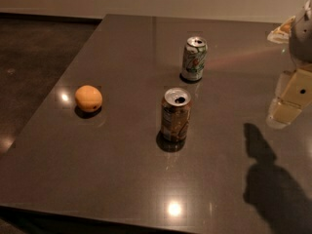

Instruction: Move orange can near orange

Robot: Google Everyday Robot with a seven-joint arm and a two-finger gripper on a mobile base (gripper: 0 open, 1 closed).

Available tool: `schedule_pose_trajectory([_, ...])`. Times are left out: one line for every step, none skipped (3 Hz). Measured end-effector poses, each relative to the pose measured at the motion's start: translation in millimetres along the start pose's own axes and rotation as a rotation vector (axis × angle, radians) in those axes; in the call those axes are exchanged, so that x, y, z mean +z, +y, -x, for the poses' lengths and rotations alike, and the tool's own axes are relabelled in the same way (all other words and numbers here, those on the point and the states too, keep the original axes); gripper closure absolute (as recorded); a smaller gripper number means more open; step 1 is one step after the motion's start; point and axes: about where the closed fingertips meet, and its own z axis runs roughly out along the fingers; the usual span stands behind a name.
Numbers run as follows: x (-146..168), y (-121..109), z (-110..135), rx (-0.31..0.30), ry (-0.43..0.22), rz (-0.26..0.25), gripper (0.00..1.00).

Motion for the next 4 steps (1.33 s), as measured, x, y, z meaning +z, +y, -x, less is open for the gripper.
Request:
schedule_pose_trajectory([0,0,0,0.000,0.000,0.000,0.00])
schedule_pose_trajectory([15,-4,18,0.005,-0.037,0.030,0.00])
schedule_pose_trajectory([72,-1,74,-0.038,-0.193,0.116,0.00])
schedule_pose_trajectory([96,7,100,-0.078,-0.264,0.169,0.00])
